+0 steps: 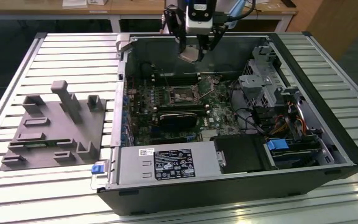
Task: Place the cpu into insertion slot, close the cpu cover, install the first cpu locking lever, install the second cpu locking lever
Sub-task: 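Place the cpu into insertion slot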
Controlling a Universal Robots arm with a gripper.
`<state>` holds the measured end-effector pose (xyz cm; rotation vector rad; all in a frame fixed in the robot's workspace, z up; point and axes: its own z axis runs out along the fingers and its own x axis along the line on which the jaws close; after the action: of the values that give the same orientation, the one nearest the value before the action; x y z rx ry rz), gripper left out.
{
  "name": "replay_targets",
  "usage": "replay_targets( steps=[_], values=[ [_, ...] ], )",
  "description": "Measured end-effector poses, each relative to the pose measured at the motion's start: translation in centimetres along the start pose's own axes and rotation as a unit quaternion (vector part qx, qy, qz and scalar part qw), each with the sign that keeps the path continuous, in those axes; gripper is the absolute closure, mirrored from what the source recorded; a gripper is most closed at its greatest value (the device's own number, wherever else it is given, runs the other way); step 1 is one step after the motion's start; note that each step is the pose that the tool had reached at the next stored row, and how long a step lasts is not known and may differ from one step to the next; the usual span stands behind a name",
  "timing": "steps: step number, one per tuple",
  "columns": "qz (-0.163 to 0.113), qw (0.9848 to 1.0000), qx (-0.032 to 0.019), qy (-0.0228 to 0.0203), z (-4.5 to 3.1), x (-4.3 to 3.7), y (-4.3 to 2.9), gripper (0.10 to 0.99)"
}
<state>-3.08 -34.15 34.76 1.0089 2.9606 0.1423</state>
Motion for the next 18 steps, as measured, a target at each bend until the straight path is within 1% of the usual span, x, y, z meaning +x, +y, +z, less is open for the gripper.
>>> replay_targets(
  steps=[9,18],
  values=[
    [0.022,0.9998,-0.0004,-0.002,0.12,0.0,-0.01,0.549],
    [0.044,0.999,-0.0008,-0.004,0.24,0.0,-0.02,0.549]
  ],
)
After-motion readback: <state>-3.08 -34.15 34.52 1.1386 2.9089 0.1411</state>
